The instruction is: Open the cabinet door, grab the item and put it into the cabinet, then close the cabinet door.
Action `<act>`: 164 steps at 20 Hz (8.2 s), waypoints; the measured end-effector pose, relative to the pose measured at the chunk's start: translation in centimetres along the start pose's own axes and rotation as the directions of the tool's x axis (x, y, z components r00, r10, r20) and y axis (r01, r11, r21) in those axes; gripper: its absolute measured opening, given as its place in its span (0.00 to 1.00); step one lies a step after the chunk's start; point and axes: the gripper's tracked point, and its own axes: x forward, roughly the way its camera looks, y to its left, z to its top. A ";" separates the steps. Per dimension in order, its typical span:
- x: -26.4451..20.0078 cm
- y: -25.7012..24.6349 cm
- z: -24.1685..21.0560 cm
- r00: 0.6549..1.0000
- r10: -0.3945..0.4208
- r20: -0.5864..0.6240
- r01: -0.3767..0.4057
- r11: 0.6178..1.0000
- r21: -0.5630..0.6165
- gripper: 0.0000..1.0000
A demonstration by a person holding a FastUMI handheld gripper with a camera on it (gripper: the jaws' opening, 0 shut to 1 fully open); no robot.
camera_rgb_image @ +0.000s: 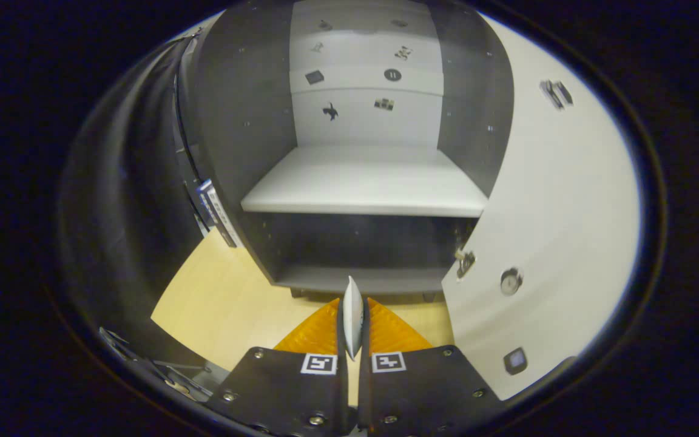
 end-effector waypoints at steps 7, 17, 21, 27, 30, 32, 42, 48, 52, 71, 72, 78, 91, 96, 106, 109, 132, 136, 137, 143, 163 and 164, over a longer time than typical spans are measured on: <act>0.9 -0.6 10.4 0.996 0.011 0.086 -0.014 1.000 0.027 0.07; 6.8 -2.4 13.6 0.999 -0.006 -0.043 0.008 0.999 0.043 0.07; 8.2 -1.9 13.2 0.996 0.007 -0.089 -0.004 0.999 0.036 0.07; 8.9 -1.7 14.0 0.997 0.010 -0.073 -0.006 0.999 0.048 0.17; 8.6 -1.7 14.8 0.999 0.008 -0.039 -0.006 0.999 0.050 0.22; 8.0 -1.5 15.1 1.000 0.012 -0.019 -0.011 0.998 0.056 0.22; -0.5 -0.5 16.8 0.982 0.031 0.186 -0.048 0.995 0.086 0.23; -8.1 -1.2 16.6 0.948 -0.014 0.318 -0.017 0.995 0.096 0.22; -13.8 -2.1 15.9 0.908 -0.052 0.415 0.005 0.994 0.112 0.22; -37.3 -17.1 -0.3 0.724 -0.519 0.455 0.382 0.850 0.362 0.24; -37.6 -18.2 -0.9 0.714 -0.541 0.444 0.402 0.836 0.373 0.24; -35.9 -22.1 -0.3 0.682 -0.582 0.442 0.455 0.812 0.366 0.75; -33.5 -23.5 0.0 0.706 -0.541 0.456 0.403 0.837 0.370 0.79; -33.8 -20.3 0.4 0.749 -0.428 0.505 0.303 0.900 0.313 0.78; -29.4 -10.5 2.1 0.846 -0.074 0.528 -0.024 0.984 0.176 0.77; -26.5 -7.4 2.3 0.867 0.010 0.498 -0.087 0.988 0.130 0.77; -11.4 7.5 10.0 0.845 0.277 0.458 -0.298 0.954 -0.028 1.00; -11.1 8.1 10.4 0.841 0.268 0.471 -0.292 0.956 -0.023 1.00; -10.8 8.2 10.6 0.842 0.256 0.475 -0.283 0.959 -0.016 1.00; -10.0 8.5 11.0 0.844 0.204 0.496 -0.234 0.972 -0.003 1.00; -10.1 8.9 11.1 0.839 0.127 0.529 -0.176 0.983 0.044 1.00; -10.1 8.9 11.0 0.839 0.129 0.529 -0.179 0.983 0.043 1.00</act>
